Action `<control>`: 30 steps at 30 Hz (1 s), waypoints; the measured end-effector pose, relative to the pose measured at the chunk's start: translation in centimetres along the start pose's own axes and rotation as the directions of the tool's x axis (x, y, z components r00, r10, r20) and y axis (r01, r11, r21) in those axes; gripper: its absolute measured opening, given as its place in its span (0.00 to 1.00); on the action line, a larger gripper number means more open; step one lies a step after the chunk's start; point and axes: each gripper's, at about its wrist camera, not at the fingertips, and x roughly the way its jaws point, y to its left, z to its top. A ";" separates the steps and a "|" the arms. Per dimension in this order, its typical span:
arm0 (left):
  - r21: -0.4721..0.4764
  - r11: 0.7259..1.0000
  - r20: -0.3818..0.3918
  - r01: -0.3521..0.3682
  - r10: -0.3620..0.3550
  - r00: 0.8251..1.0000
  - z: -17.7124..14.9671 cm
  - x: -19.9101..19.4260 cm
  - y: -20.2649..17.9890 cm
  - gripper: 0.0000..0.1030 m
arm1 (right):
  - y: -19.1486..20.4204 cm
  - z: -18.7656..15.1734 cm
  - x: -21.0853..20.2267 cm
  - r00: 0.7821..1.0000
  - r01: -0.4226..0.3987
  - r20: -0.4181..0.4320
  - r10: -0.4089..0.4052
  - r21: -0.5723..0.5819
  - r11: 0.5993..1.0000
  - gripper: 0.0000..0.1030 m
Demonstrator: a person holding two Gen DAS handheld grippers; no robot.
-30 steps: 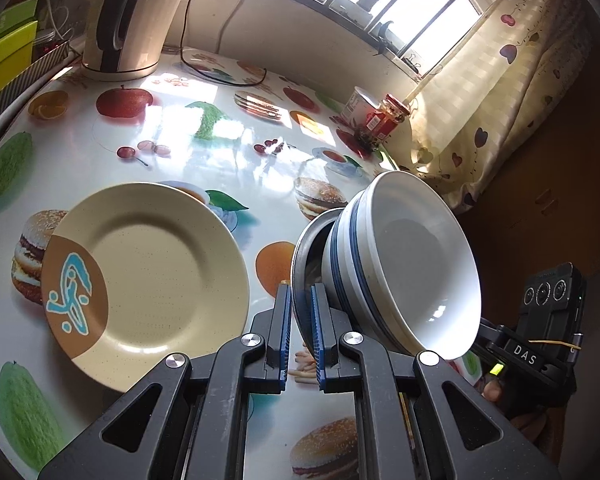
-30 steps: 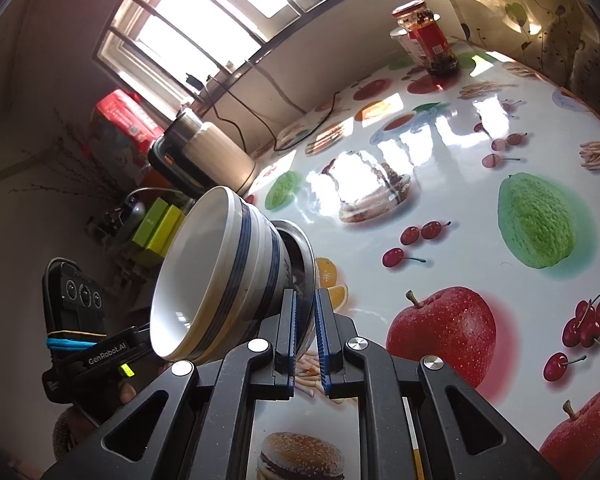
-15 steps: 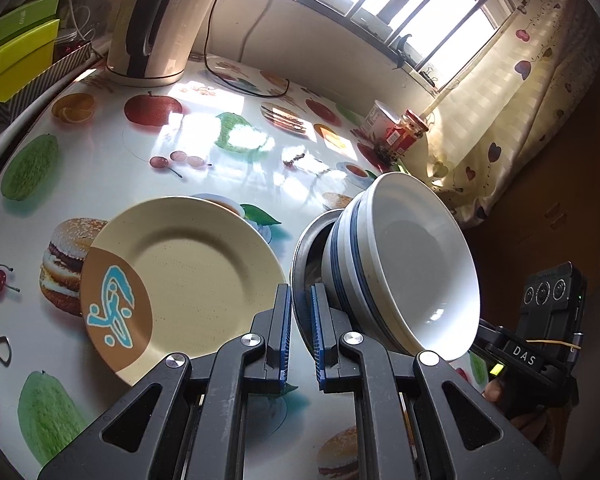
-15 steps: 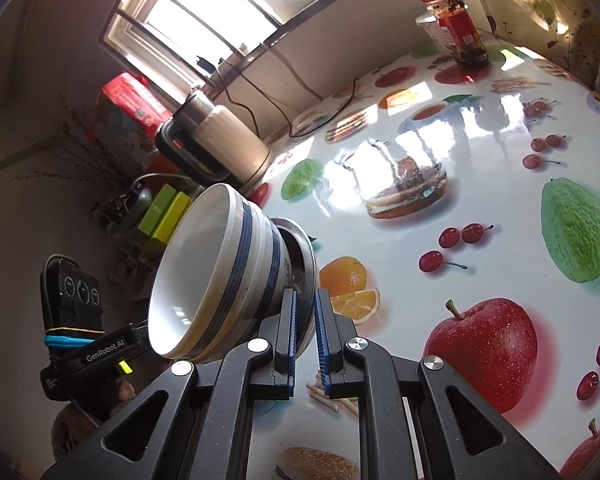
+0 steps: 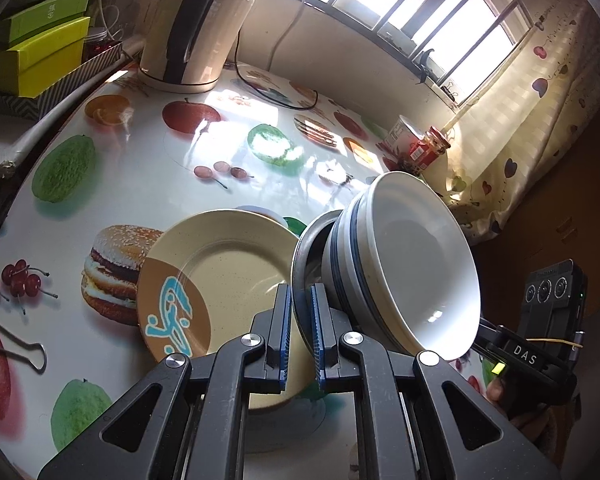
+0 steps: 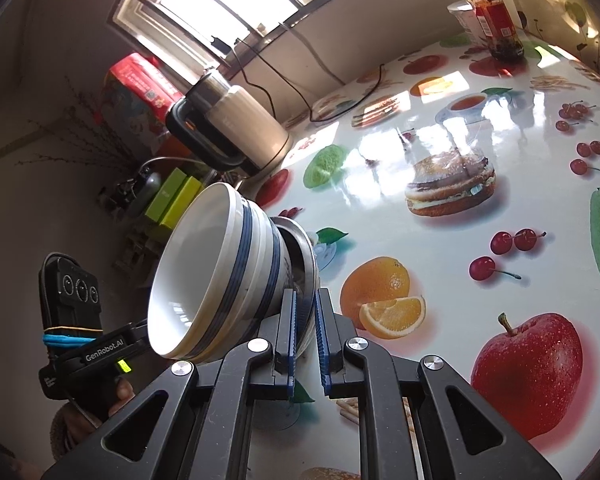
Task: Organize plates and bowls
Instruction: 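Carry the nested bowls over the cream plate stack with both tools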
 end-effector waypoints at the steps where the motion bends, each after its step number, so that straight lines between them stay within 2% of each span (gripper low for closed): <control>1: -0.003 1.000 0.002 -0.002 0.002 1.000 0.0 -0.1 0.2 0.10 | 0.1 0.0 0.2 1.000 -0.002 -0.003 0.002 -0.001 1.000 0.11; 30: -0.061 0.995 0.011 -0.079 0.080 0.997 0.6 -1.2 5.1 0.10 | 3.4 0.7 6.2 0.995 -0.043 -0.092 0.039 -0.047 0.998 0.11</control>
